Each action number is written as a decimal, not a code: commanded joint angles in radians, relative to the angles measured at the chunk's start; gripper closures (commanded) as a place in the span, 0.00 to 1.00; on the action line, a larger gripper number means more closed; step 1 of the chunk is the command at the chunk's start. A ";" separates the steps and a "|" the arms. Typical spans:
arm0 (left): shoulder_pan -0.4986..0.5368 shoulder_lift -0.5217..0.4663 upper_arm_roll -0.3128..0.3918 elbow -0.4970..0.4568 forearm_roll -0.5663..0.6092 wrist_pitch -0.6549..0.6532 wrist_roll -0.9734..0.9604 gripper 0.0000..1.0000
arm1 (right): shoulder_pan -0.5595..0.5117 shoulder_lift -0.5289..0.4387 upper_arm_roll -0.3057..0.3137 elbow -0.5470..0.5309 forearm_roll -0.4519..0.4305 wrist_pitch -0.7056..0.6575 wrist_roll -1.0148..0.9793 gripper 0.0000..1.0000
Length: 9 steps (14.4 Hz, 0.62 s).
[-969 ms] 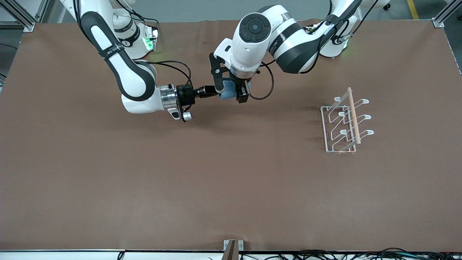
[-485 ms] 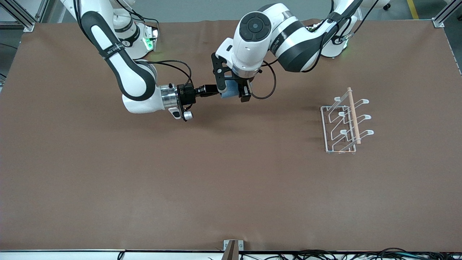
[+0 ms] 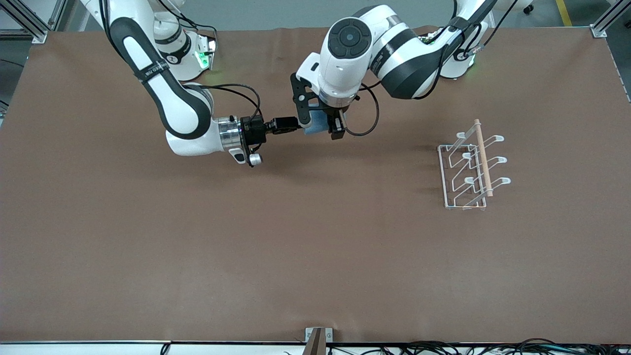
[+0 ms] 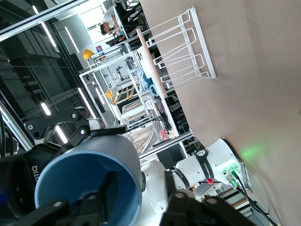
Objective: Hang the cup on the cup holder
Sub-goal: 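Grasp the cup rim with the left gripper beside the right gripper, then carry the cup with the left gripper while the right gripper withdraws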
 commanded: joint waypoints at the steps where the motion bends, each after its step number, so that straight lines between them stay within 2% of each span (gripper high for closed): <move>1: 0.039 -0.043 -0.002 -0.016 0.076 -0.034 0.054 0.83 | -0.016 0.002 0.008 -0.002 0.028 -0.010 -0.012 0.00; 3: 0.049 -0.045 -0.002 -0.012 0.127 -0.103 0.077 0.83 | -0.046 -0.007 0.005 -0.005 0.019 -0.007 -0.007 0.00; 5: 0.078 -0.050 -0.001 -0.009 0.168 -0.186 0.079 0.88 | -0.091 -0.024 -0.007 -0.006 0.007 -0.005 0.032 0.00; 6: 0.093 -0.050 -0.005 -0.001 0.211 -0.224 0.086 0.89 | -0.100 -0.027 -0.030 0.004 -0.059 -0.007 0.078 0.00; 7: 0.095 -0.050 -0.007 0.004 0.261 -0.275 0.112 0.89 | -0.100 -0.030 -0.070 0.027 -0.164 -0.011 0.130 0.00; 9: 0.098 -0.050 0.001 0.004 0.315 -0.353 0.155 1.00 | -0.100 -0.061 -0.138 0.052 -0.330 -0.042 0.226 0.00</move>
